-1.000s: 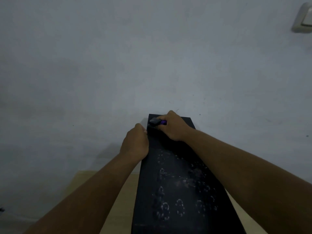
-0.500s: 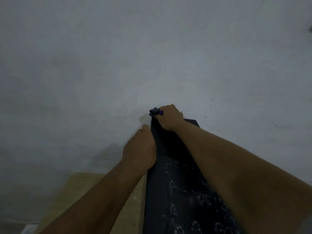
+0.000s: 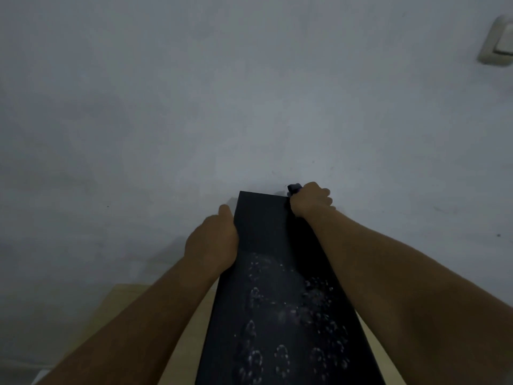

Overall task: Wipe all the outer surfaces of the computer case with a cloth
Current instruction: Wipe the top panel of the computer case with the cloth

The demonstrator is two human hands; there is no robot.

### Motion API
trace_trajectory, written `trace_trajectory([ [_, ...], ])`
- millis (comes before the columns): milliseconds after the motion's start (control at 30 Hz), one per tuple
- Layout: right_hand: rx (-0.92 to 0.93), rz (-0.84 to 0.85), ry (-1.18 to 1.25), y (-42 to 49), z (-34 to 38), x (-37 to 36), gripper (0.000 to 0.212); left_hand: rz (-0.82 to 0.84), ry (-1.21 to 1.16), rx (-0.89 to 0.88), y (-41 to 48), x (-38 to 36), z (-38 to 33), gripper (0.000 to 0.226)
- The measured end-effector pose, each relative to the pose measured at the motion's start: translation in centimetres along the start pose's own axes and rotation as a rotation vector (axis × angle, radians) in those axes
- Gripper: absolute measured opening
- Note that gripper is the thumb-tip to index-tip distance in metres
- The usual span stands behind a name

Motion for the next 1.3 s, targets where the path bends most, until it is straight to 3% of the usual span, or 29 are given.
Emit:
trace_trajectory([
  [133,-0.066,0.013,0.124,0.3,-0.5,0.4,0.032,-0.016,0.018,0.016,-0.1,0.2,0.0,0.014],
  [333,-0.05,0.047,0.075,-0.3,-1.4,0.9,0.017,-0.013,0.057,0.044,0.1,0.2,0.0,0.011],
  [400,-0.023,0.061,0.095,-1.1,-1.6,1.2,0.025,-0.019,0.076,0.034,0.1,0.2,-0.1,0.012],
  [633,0.329,0.045,-0.121,-4.7,-1.8,1.4,0.016,0.004,0.077,0.034,0.0,0.5,-0.6,0.015],
  [933,0.63,0.265,0.099,-10.3,-2.5,1.8,0.015,0.026,0.038,0.024,0.4,0.4,-0.5,0.018],
  [1067,0.653,0.31,0.145,-13.5,-3.9,2.8,0.018,0.048,-0.001,-0.008,0.5,0.2,-0.1,0.019],
  [1300,0.531,0.134,0.117,-13.0,-2.7,3.4,0.013,0.053,-0.098,-0.048,1.0,-0.2,0.2,0.014],
])
Point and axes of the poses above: each hand's wrist, its own y-axis towards the middle knuckle, its own x-axis out of the back of the hand, z = x × y, the point moved 4 cm from there along y, towards the middle knuckle, and after that the axes turned 7 degrees about y, right-handed, at the moved point
